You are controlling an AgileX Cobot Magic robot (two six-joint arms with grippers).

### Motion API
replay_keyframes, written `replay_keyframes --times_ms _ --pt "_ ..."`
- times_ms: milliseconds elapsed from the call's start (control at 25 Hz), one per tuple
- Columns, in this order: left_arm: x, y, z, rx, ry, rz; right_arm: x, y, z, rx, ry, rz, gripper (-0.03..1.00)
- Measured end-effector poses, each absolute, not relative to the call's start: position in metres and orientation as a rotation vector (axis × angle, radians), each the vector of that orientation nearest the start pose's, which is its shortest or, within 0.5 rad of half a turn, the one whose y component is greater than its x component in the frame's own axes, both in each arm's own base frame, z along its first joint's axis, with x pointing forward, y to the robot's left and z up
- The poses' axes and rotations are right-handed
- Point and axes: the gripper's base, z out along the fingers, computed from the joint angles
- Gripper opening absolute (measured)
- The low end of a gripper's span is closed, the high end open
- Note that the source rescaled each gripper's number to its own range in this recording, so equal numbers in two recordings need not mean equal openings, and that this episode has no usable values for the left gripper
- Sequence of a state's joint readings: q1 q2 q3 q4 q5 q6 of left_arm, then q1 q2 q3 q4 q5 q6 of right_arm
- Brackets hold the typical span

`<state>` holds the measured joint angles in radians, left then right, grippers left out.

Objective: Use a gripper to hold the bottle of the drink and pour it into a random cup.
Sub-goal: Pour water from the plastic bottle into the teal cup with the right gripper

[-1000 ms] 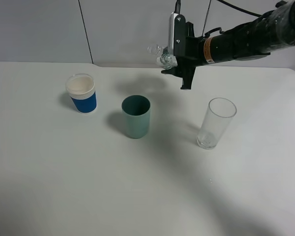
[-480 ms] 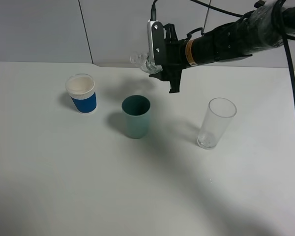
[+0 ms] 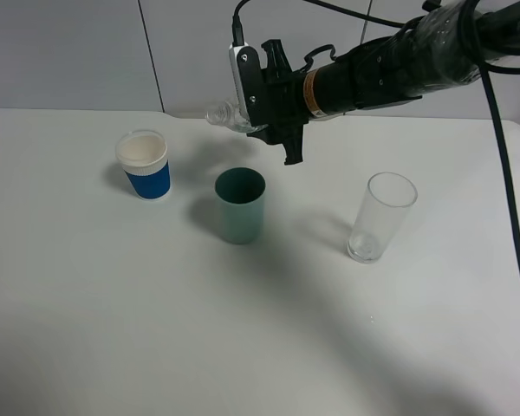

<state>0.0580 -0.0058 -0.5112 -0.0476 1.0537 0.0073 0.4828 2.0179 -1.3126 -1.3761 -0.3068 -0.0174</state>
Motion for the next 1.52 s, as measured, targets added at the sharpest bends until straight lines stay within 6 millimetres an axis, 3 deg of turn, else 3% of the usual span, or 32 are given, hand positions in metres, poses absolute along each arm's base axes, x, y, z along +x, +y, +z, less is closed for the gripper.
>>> replay_keyframes --times_ms 1520 --pt "-0.0067 -0.0042 0.2810 -0.049 2.019 -0.015 0.3838 0.2325 0.1878 -1.984 0.772 -0.438 0.00"
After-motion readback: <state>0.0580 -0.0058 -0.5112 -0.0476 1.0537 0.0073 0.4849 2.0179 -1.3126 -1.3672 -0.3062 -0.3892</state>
